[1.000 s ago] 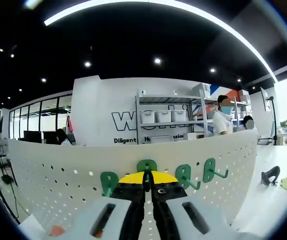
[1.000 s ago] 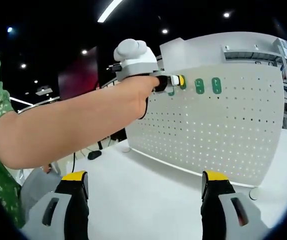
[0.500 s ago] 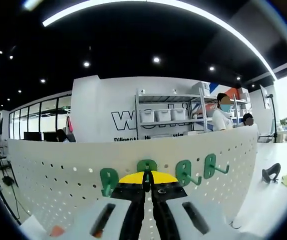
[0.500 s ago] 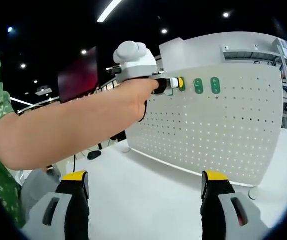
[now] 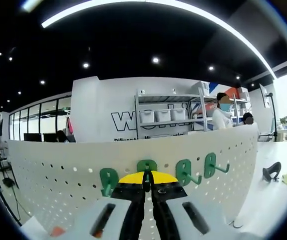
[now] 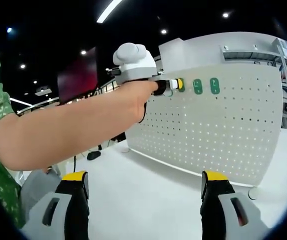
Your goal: Insert the hook assembly into the mounting plate slot until the hook locks in place.
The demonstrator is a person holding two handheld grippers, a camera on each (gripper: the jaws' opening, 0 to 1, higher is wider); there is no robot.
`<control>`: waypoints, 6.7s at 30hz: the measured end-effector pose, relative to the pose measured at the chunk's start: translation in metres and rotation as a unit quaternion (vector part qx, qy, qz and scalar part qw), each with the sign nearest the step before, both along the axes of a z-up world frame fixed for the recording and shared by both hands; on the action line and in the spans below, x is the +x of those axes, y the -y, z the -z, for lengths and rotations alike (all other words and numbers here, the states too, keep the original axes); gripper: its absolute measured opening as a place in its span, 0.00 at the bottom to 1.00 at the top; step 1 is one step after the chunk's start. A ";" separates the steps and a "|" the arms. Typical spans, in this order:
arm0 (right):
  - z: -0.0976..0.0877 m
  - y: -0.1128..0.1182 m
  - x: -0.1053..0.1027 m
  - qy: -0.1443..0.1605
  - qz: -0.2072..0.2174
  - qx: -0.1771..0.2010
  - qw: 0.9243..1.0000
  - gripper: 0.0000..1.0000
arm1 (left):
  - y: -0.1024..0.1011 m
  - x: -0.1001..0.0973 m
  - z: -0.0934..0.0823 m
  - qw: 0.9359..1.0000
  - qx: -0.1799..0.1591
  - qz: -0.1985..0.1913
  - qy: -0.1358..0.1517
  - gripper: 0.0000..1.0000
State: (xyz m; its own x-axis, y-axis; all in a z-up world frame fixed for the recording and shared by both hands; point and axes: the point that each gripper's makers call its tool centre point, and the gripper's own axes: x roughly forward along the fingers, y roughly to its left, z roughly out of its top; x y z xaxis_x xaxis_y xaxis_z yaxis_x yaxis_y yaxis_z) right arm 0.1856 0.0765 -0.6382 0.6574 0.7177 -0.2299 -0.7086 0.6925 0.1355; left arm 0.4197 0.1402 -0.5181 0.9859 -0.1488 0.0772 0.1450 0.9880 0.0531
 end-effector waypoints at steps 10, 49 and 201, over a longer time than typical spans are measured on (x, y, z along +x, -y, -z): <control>0.000 0.001 0.001 -0.001 0.001 -0.001 1.000 0.95 | 0.001 0.001 0.003 1.000 0.002 0.001 -0.004 0.03; 0.008 0.002 0.000 -0.009 0.000 -0.004 1.000 0.95 | 0.001 -0.002 0.007 0.999 -0.032 -0.011 -0.011 0.03; -0.002 -0.030 -0.040 0.027 0.088 -0.011 0.996 0.94 | -0.070 -0.194 0.073 0.985 0.014 0.168 -0.036 0.58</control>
